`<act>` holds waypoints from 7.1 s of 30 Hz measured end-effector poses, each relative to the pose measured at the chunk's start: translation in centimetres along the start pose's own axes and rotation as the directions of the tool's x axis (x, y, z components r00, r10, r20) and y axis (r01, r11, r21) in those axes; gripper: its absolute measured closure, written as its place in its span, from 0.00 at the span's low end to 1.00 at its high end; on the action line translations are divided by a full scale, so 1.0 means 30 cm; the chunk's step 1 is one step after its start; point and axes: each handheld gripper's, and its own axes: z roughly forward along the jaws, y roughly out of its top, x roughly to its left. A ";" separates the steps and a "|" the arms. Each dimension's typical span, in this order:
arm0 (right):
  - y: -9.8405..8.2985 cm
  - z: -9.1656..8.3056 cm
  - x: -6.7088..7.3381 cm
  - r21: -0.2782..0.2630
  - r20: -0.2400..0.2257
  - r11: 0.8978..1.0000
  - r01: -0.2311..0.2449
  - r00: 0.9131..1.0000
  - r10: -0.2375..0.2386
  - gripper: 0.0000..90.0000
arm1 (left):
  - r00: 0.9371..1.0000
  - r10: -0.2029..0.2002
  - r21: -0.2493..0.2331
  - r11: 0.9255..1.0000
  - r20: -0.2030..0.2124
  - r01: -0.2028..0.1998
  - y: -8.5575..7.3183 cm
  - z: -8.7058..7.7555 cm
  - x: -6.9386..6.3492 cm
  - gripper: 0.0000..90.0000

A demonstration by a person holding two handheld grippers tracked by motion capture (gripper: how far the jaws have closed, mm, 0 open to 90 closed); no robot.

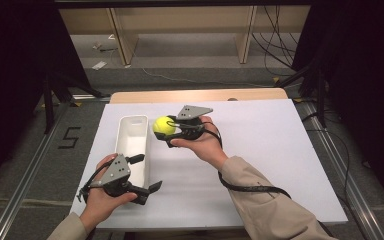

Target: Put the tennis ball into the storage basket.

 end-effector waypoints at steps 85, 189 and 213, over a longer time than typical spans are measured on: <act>0.036 0.121 0.031 0.008 -0.043 1.000 0.002 0.999 -0.001 0.30 | 1.000 -0.002 -0.003 1.000 0.003 0.002 0.001 -0.001 -0.001 0.01; 0.038 0.254 0.089 0.052 -0.103 0.999 0.012 0.995 -0.007 0.30 | 1.000 0.003 -0.008 1.000 0.010 -0.003 0.004 -0.005 -0.004 0.01; 0.042 0.277 0.101 0.062 -0.115 0.998 0.018 0.993 -0.010 0.30 | 1.000 0.009 -0.010 1.000 0.011 -0.009 0.005 -0.003 -0.004 0.01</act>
